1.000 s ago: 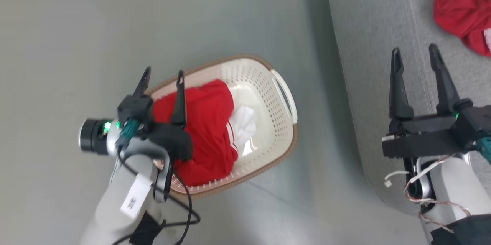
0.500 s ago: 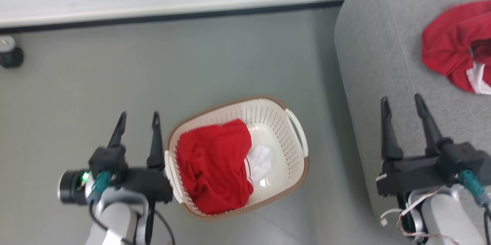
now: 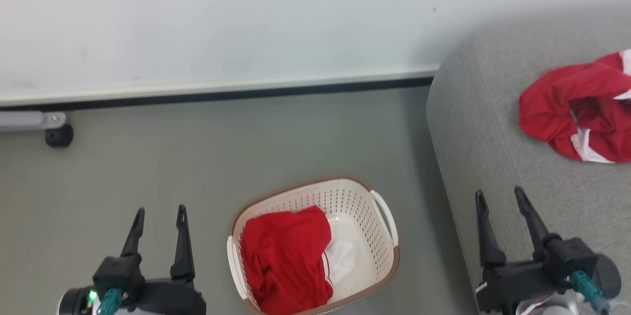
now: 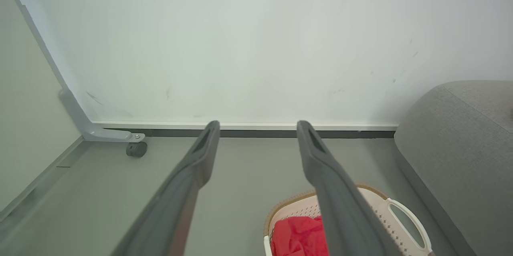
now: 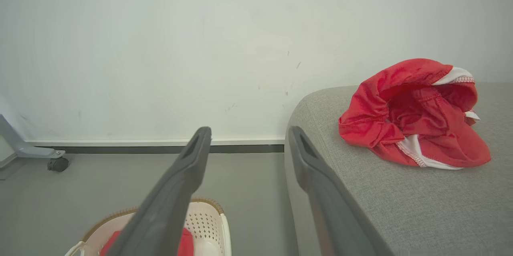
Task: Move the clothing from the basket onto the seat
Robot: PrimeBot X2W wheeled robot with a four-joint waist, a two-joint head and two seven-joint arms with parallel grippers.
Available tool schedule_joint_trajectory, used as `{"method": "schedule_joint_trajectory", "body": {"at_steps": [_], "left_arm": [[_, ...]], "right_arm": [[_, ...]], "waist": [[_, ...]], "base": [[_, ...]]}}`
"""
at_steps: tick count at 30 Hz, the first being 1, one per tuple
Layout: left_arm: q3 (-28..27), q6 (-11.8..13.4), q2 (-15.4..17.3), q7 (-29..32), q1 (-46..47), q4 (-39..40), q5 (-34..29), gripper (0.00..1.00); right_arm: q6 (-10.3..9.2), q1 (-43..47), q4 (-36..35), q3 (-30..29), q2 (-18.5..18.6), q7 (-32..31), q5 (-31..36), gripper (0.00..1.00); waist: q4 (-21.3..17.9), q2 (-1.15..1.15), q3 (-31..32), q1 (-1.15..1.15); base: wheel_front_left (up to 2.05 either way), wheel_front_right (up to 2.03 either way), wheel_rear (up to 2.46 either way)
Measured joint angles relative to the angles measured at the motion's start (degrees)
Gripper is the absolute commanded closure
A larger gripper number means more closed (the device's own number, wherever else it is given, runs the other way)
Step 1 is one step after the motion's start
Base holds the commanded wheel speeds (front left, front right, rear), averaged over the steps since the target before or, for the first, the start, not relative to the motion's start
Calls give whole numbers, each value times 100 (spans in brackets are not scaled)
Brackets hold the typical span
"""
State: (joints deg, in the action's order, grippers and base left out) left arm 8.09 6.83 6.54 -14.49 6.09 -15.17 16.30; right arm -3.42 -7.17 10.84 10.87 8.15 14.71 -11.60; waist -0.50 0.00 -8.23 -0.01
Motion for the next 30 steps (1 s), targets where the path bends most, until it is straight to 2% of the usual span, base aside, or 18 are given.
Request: {"method": "schedule_joint_trajectory", "body": {"at_steps": [16,30], "left_arm": [[-105,-11,113,0,-1238,553,54,0],[-104,-11,140,0,-1431,915,54,0]], "right_arm": [[14,1052,-99,111,-52,-1,-5,0],[7,1160,-349,104,13,-2,-5,0]], "waist": [[-59,-1,1132,0],[-131,0,1315,1]], "base": [[0,0,0],[0,0,0]]}}
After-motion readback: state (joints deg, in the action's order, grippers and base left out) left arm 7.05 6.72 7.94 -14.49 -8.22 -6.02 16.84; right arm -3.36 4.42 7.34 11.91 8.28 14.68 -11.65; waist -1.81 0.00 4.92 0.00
